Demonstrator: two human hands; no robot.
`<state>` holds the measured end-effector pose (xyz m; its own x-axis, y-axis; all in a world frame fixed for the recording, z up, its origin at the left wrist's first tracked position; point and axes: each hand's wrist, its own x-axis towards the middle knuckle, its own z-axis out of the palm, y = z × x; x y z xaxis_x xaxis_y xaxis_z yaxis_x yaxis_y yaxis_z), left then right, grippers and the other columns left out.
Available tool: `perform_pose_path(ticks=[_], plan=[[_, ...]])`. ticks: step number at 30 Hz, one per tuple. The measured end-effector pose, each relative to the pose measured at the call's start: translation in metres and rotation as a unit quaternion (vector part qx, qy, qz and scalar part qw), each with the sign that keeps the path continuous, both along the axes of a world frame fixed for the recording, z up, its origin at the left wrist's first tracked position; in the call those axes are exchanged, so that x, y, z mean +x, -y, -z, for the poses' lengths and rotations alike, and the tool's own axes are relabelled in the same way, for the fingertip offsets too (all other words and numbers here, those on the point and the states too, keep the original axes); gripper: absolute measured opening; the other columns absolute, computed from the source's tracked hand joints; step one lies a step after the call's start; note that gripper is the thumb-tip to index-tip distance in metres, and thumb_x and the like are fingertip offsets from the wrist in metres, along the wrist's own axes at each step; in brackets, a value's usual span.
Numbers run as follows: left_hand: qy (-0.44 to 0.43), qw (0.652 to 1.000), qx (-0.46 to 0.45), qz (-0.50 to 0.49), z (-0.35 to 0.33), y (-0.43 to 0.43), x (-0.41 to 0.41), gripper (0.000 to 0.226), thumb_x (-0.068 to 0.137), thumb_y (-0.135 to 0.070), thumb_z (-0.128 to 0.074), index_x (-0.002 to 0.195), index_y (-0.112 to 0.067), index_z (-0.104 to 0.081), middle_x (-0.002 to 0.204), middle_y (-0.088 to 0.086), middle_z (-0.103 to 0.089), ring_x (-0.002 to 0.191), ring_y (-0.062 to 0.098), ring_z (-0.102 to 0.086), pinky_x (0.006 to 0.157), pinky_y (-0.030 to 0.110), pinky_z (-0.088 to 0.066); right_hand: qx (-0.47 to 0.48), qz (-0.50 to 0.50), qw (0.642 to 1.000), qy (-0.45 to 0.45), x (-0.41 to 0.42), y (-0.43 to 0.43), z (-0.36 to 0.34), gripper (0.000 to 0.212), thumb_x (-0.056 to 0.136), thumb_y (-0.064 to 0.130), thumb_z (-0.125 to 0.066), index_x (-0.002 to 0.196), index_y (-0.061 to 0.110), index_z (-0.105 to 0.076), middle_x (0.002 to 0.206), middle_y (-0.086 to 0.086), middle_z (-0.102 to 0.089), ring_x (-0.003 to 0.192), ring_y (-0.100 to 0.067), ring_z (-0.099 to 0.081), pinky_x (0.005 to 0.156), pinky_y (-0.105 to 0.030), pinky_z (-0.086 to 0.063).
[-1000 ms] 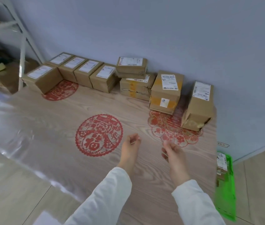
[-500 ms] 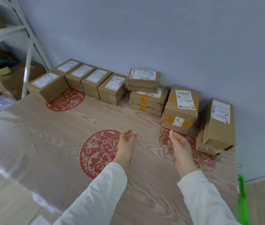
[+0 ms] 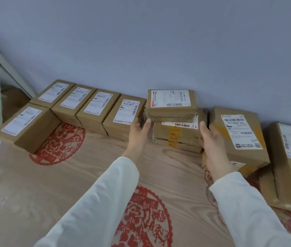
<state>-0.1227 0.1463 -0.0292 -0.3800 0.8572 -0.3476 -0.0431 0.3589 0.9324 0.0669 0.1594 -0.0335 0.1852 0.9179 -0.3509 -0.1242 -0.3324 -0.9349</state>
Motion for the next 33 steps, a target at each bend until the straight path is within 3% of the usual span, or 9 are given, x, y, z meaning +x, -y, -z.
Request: perform_pose_path(ticks=[8,12,17,20,23,26,29,31,33], plan=[[-0.013,0.998,0.019,0.054,0.016,-0.047,-0.009,0.063,0.096,-0.041,-0.049,0.151,-0.021,-0.024,0.153,-0.004,-0.033,0.14,0.014,-0.031,0.108,0.024,-0.023,0.013,-0.013,0.999,0.041,-0.02,-0.05,0.018,0.072,0.092,0.048,-0.053,0.151,0.027,-0.018,0.154,0.007,-0.029,0.141,-0.017,-0.029,0.109,-0.036,-0.025],[0.004,0.998,0.03,0.05,0.017,-0.047,-0.007,0.056,0.095,-0.039,-0.052,0.145,-0.021,-0.034,0.142,-0.005,-0.046,0.127,0.009,-0.044,0.101,0.021,-0.03,0.021,-0.031,0.997,0.062,-0.027,-0.054,0.021,0.059,0.091,0.048,-0.054,0.144,0.031,-0.037,0.143,0.009,-0.047,0.132,-0.014,-0.041,0.11,-0.038,-0.031],[0.048,0.999,0.013,0.015,0.026,-0.031,-0.005,0.033,0.088,-0.048,-0.059,0.111,-0.027,-0.049,0.124,-0.003,-0.058,0.117,0.012,-0.054,0.106,0.037,-0.042,0.035,0.018,0.999,0.035,-0.028,-0.035,0.016,0.054,0.093,0.037,-0.057,0.14,0.018,-0.04,0.129,0.012,-0.048,0.117,-0.004,-0.043,0.092,-0.023,-0.033],[0.076,0.997,0.003,-0.014,0.025,-0.009,0.0,0.03,0.085,-0.049,-0.063,0.098,-0.027,-0.049,0.115,-0.003,-0.06,0.111,0.014,-0.057,0.103,0.038,-0.044,0.039,0.032,0.998,0.031,-0.023,-0.013,0.016,0.059,0.09,0.037,-0.06,0.14,0.014,-0.037,0.134,0.006,-0.046,0.121,-0.007,-0.043,0.095,-0.024,-0.032],[0.109,0.994,-0.005,-0.03,0.021,0.018,0.005,0.036,0.082,-0.041,-0.07,0.103,-0.022,-0.047,0.114,-0.002,-0.058,0.105,0.013,-0.059,0.1,0.036,-0.046,0.046,0.03,0.998,0.019,-0.018,0.013,0.014,0.061,0.088,0.034,-0.063,0.139,0.011,-0.04,0.134,0.002,-0.05,0.124,-0.009,-0.046,0.093,-0.017,-0.037],[0.149,0.988,-0.006,-0.034,0.015,0.058,0.012,0.051,0.085,-0.027,-0.069,0.123,-0.022,-0.036,0.112,0.005,-0.061,0.097,0.016,-0.061,0.09,0.032,-0.048,0.068,0.009,0.998,-0.003,-0.012,0.049,0.008,0.06,0.086,0.03,-0.066,0.139,0.012,-0.042,0.132,0.003,-0.054,0.118,-0.002,-0.051,0.082,-0.008,-0.043],[0.188,0.982,0.0,-0.029,0.01,0.104,0.021,0.065,0.087,-0.021,-0.066,0.136,-0.027,-0.024,0.103,0.005,-0.066,0.092,0.019,-0.064,0.096,0.035,-0.046,0.071,-0.019,0.997,-0.031,-0.006,0.092,0.006,0.089,0.075,0.04,-0.07,0.149,0.025,-0.024,0.15,0.006,-0.037,0.134,-0.007,-0.038,0.1,-0.02,-0.036],[0.21,0.977,0.007,-0.029,0.007,0.134,0.029,0.073,0.087,-0.02,-0.065,0.142,-0.031,-0.018,0.11,0.007,-0.065,0.092,0.019,-0.064,0.098,0.035,-0.045,0.041,-0.031,0.997,-0.053,-0.008,0.125,0.006,0.111,0.063,0.052,-0.072,0.151,0.036,-0.008,0.157,0.007,-0.02,0.142,-0.014,-0.025,0.111,-0.037,-0.029],[0.216,0.976,0.009,-0.012,0.011,0.164,0.038,0.094,0.079,-0.028,-0.074,0.146,-0.039,-0.009,0.124,0.011,-0.06,0.107,0.021,-0.062,0.103,0.037,-0.042,0.006,-0.051,0.996,-0.074,-0.013,0.16,0.01,0.118,0.055,0.057,-0.073,0.15,0.041,-0.003,0.159,0.003,-0.015,0.143,-0.02,-0.023,0.114,-0.05,-0.028]])
